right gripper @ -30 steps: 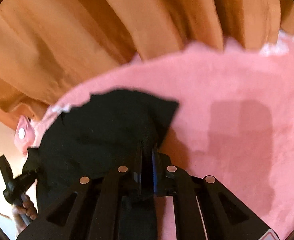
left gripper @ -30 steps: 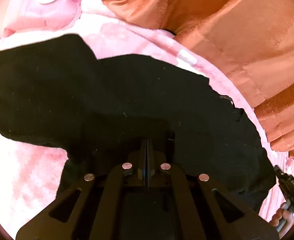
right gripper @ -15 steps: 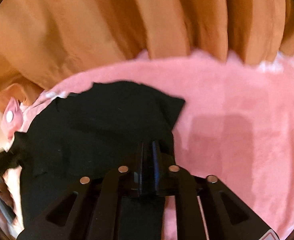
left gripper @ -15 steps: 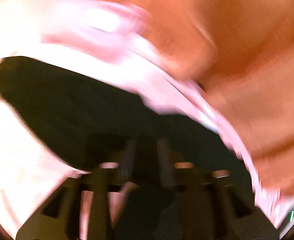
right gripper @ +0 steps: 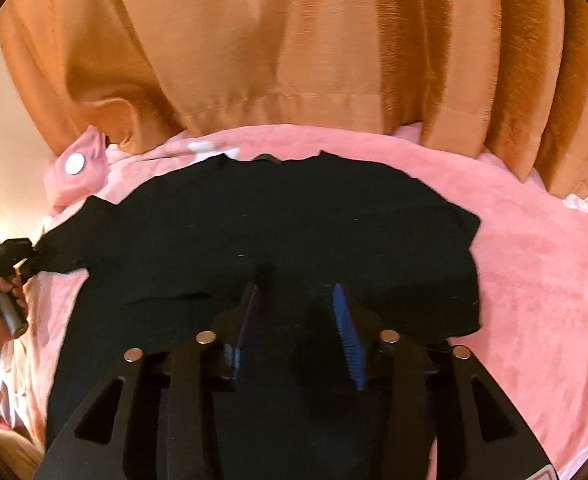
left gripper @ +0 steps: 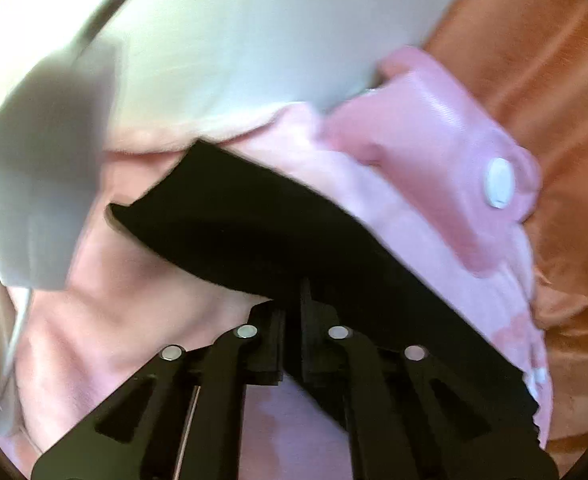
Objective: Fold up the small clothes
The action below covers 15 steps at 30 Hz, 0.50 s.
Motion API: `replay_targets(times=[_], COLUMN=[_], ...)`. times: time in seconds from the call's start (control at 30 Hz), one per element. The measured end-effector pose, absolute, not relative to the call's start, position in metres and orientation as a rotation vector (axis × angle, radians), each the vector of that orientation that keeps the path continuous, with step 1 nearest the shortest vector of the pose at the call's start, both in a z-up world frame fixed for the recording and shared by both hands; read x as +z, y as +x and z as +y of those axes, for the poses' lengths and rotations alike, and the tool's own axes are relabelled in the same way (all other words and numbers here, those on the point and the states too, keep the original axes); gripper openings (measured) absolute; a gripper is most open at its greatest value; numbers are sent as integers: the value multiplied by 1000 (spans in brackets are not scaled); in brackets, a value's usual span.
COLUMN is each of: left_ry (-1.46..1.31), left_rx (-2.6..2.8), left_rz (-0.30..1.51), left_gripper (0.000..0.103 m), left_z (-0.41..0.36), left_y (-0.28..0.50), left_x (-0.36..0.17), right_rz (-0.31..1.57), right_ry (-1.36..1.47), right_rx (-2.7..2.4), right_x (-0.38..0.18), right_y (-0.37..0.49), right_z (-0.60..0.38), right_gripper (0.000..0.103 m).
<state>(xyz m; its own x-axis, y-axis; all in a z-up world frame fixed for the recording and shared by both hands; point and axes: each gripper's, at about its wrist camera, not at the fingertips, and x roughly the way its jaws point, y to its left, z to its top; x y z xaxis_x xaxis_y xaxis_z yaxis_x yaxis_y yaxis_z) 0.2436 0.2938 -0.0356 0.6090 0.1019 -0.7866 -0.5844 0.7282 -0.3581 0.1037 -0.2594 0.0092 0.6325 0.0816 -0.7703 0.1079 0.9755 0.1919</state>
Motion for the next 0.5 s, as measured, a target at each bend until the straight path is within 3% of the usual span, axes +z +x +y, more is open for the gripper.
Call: replay_targets(times=[0.13,0.23,0.33,0.43,0.5], left_ry=[-496,-366,-240,-154,-133], left_rx=[268,30,-221,-398,-402], left_rz=[703,603,611,742,838], left_gripper=[3,3,5,19,38], left_z=[227,136,40,-37,-59], left_y=[244,226,200,180,173], left_x=[21,68,75,37,9], right_rz=[870,862,859,858,871], right_ry=[292,303,306,312,328], right_rx=[-13,-19,-31,-58,-83], right_x=[9,11,13,14,10], right_y=[105,105,104,102,104], right_z=[-257,-257,-263,-272,-282], right_gripper=[40,40,44,48,49])
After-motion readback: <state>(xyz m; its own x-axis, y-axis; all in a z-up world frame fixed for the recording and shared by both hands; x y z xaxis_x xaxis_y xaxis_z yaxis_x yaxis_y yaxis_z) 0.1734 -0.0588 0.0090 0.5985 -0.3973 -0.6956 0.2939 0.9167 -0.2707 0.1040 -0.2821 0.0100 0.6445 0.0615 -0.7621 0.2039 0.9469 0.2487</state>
